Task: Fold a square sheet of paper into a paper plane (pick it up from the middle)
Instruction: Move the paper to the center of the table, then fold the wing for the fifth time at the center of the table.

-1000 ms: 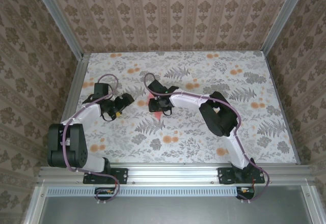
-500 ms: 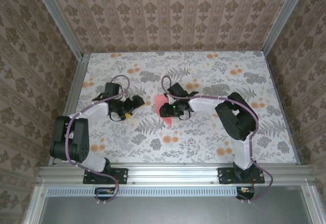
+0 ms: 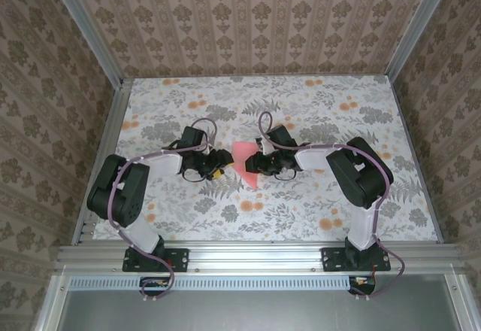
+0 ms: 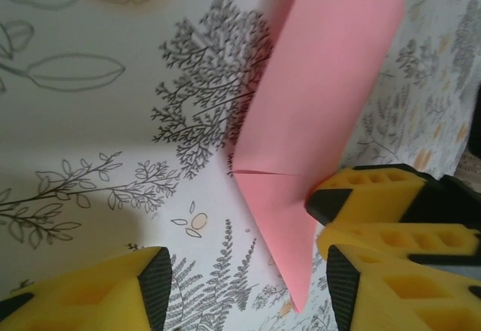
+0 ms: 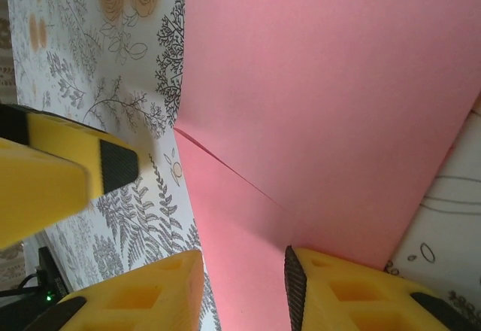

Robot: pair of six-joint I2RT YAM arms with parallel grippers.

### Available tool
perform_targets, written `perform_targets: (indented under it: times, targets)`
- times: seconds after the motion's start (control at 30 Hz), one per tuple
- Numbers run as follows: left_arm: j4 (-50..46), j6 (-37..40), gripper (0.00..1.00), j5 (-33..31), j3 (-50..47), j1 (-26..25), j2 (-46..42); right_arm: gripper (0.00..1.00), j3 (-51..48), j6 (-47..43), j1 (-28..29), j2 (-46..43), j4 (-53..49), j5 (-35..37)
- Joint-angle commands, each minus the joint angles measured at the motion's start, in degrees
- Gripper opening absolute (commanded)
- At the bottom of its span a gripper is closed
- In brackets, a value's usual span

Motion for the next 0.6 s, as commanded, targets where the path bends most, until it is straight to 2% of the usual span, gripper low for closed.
perform_targets:
  times: [0.0,0.23,0.57]
  targets:
    - [0.8,-1.9,0.55,0.0,2.7,-0.6,1.6,0.36,-0.1,0.9,-0.2,-4.0,-2.3,0.9]
    - [0.1,-1.7,0.49,0.0,4.0,-2.3,3.3,0.34,0.9,-0.2,-0.2,-5.4,-4.8,4.1]
    - [-0.3,-1.2,0.49,0.9,4.9,-2.4,4.8,0.31,3.0,-1.4,-0.2,-2.0,-9.6,9.6]
